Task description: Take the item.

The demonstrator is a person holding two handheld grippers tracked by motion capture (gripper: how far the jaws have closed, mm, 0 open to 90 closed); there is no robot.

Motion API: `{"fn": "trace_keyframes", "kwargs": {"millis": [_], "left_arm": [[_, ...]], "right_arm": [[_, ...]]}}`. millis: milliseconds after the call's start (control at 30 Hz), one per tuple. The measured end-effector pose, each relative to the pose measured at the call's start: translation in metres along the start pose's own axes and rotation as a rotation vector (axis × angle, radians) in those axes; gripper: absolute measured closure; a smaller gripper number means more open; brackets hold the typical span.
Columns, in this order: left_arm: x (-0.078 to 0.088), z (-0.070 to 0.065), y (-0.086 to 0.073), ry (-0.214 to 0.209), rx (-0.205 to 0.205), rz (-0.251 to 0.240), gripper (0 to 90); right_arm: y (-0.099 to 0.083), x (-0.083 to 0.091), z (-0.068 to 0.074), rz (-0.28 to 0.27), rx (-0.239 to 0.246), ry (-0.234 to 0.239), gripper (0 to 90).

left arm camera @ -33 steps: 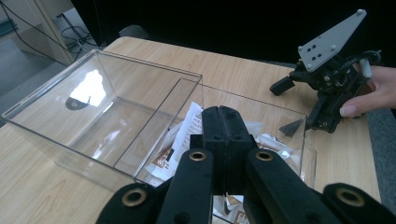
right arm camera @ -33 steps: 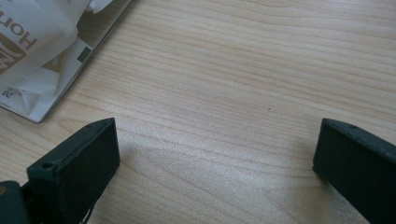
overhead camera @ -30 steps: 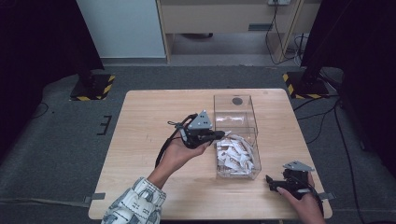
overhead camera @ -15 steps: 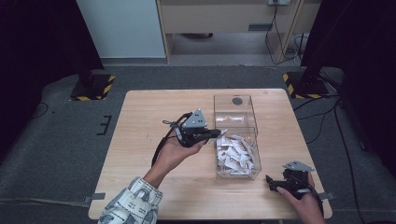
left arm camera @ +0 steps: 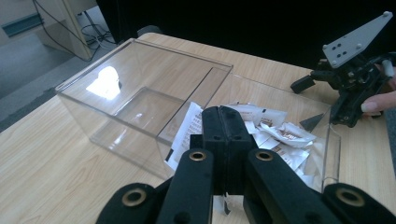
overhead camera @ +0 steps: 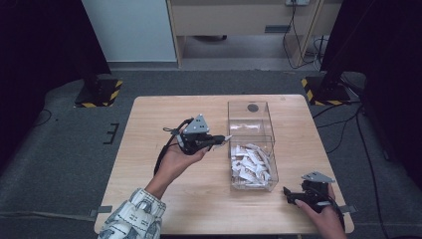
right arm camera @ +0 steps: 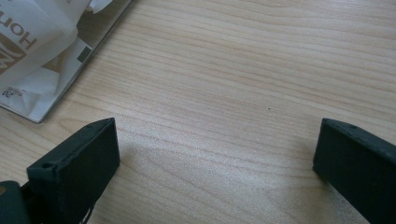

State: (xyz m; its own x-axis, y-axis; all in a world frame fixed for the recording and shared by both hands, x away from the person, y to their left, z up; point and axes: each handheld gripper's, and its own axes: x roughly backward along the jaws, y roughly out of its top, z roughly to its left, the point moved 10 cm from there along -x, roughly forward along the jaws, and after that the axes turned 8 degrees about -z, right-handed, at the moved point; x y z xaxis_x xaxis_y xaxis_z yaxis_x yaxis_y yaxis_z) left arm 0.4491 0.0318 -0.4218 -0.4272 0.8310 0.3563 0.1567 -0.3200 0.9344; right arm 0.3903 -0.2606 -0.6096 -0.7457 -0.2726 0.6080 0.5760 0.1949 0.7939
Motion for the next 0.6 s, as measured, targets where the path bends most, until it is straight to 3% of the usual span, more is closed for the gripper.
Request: {"fn": "trace_keyframes", "kwargs": {"millis": [600], "left_arm": [[0.018, 0.022, -0.017, 0.046, 0.019, 0.012, 89.8]], "right_arm": [[0.000, 0.000, 0.000, 0.000, 0.002, 0.001, 0.8]]}}
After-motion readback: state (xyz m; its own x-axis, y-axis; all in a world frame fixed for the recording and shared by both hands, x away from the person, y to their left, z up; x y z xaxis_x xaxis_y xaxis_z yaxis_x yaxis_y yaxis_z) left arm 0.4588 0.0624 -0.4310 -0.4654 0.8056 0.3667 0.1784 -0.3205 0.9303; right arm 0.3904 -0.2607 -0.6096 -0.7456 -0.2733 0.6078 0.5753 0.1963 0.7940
